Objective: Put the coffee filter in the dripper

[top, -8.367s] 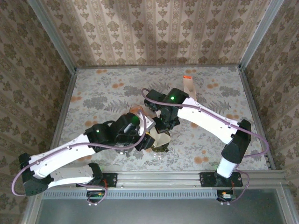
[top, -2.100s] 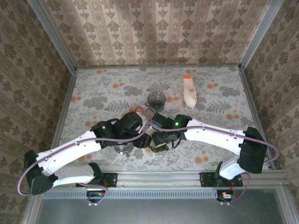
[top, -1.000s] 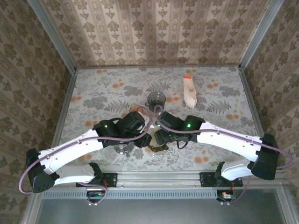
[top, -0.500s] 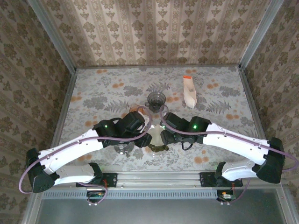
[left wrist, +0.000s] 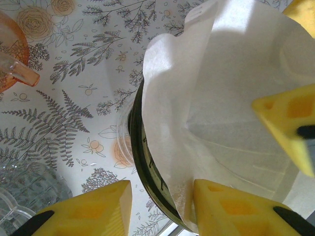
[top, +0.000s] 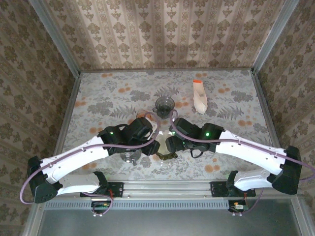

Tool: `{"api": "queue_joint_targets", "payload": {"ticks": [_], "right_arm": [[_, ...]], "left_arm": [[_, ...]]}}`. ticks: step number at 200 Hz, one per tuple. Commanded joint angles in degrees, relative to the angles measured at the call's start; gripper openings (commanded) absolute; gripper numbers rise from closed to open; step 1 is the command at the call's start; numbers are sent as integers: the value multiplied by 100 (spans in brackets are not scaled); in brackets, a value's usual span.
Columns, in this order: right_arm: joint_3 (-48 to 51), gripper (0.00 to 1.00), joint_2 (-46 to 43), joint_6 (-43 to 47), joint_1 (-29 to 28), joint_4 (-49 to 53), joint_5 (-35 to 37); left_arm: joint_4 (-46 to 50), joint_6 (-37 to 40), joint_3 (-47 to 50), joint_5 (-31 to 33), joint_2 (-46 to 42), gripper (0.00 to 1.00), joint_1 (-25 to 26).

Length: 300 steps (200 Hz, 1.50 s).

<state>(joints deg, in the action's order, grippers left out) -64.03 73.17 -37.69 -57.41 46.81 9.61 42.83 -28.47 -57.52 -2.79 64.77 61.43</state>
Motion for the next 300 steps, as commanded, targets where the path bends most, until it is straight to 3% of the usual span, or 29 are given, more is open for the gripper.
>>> {"api": "queue_joint_targets", "payload": {"ticks": [1,73,205,258,300], "right_arm": [[-127,73,275,34,101,-269,-257],[-393,72,986,184,195,-120,-262],[26,72,1347,-72,195,-275,-200],[45,72,1387,-91,195,-253,-192],[25,74,846,-41,195,-438,-115]], "left_arm": [[77,41,-14,15,-36,40,-23],[44,52,-28,-12,-26,40,-34],[41,34,-20,-30,-9,40,-42],[24,34,1,-53,9,40,-43],[15,31,3,-57,13,40,-39]]}}
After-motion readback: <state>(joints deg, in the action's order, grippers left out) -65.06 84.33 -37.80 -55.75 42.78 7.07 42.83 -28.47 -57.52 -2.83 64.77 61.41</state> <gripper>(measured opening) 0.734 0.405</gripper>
